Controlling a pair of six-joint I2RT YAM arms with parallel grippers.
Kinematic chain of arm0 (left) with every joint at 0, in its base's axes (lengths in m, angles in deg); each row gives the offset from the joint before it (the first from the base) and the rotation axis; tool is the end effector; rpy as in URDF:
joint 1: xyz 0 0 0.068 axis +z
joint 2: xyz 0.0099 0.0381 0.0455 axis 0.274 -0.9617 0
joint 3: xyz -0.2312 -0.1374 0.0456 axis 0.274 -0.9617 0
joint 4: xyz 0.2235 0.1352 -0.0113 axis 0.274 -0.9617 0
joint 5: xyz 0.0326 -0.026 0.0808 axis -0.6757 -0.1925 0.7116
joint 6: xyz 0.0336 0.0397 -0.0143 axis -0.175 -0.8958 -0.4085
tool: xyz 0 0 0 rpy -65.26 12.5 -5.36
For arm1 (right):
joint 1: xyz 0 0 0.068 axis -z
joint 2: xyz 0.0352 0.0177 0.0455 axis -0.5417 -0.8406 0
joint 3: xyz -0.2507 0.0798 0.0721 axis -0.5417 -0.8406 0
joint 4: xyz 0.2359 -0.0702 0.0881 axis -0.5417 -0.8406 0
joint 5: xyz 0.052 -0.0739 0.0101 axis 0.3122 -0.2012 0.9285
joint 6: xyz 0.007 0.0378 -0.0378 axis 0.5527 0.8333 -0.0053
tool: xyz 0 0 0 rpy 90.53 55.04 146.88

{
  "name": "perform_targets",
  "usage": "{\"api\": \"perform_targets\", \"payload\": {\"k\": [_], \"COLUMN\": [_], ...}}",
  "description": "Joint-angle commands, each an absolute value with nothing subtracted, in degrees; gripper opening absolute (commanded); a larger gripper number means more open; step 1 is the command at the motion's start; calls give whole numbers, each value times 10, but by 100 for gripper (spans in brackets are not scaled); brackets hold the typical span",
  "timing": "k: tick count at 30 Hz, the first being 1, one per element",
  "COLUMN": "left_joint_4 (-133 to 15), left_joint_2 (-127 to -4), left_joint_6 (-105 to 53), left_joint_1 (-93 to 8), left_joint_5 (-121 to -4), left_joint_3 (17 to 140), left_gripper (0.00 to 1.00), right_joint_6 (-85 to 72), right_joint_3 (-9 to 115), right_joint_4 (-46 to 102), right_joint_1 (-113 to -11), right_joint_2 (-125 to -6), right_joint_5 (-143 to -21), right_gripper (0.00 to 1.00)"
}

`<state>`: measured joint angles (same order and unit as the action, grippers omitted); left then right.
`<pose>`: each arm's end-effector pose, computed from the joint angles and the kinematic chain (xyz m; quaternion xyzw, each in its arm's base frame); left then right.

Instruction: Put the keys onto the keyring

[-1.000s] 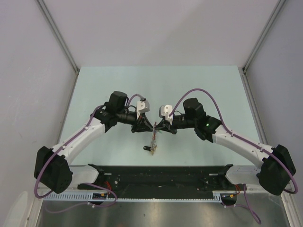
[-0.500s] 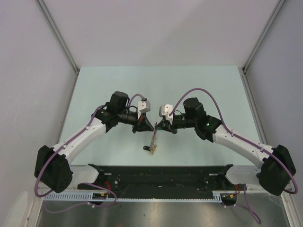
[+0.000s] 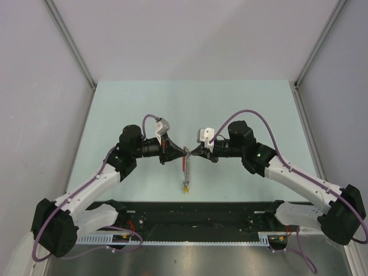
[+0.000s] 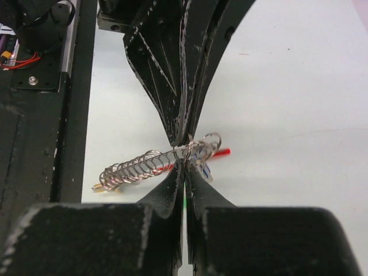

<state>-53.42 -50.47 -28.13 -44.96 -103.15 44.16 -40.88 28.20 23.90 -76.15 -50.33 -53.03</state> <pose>0.1907 -0.1366 0.2787 0.3707 0.6697 -0.4915 0.4154 0.1760 0.1951 0.3124 -0.5975 0.5304 0.3260 0.5054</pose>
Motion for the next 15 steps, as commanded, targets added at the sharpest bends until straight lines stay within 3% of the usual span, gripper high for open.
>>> {"api": "perform_targets", "payload": {"k": [1, 12, 15], "left_joint_4": [-427, -327, -315], "left_joint_2": [-456, -417, -413], "left_joint_6": [-182, -107, -99], "left_joint_1": [-441, -456, -459], "left_joint_5": [-948, -882, -877], "left_joint_3": [421, 364, 356], "left_gripper": [0, 0, 0], "right_joint_6": [-380, -330, -318], "right_joint_3": [258, 196, 182], "right_joint_4": [265, 373, 405], "right_joint_1": [-774, -823, -830], "right_joint_2": [-472, -463, -466], "right_joint_5": [-578, -681, -709], "right_gripper": [0, 1, 8]}}
